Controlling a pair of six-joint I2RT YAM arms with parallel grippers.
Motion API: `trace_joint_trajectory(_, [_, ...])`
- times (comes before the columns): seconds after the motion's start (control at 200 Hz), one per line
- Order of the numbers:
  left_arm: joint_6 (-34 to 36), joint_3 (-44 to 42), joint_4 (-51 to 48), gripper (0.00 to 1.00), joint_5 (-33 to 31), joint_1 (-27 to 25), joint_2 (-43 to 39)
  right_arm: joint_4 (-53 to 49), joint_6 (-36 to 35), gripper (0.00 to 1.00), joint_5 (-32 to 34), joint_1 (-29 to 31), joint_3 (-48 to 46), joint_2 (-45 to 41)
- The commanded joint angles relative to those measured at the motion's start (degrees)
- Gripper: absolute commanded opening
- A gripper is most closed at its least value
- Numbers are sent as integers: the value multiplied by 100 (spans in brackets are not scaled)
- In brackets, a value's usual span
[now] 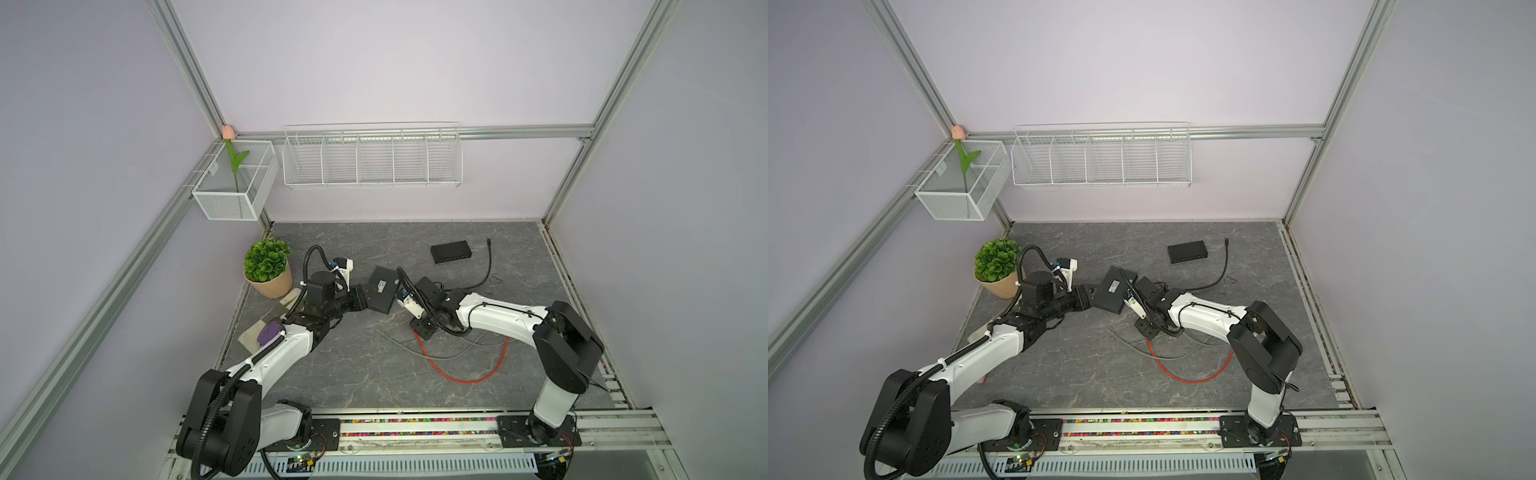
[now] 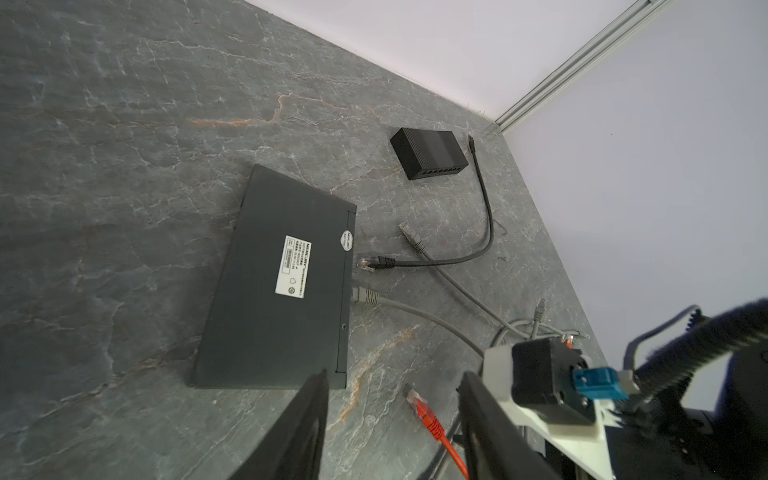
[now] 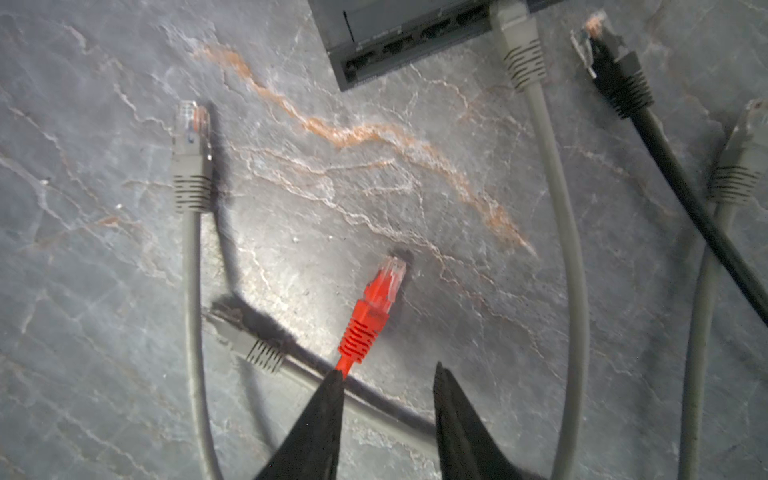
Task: Insert the plug into the switch port
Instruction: 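Move the right gripper to the red cable and grasp its plug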
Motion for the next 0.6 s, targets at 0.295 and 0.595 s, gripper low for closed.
trace_joint_trajectory(0.295, [-141, -237, 351, 52, -149, -139, -132, 222, 253, 26, 73, 260, 35, 431])
trace_joint_trajectory(0.595, [-176, -598, 1427, 52, 706, -135, -535, 210, -440, 14, -1139, 50, -145, -1458])
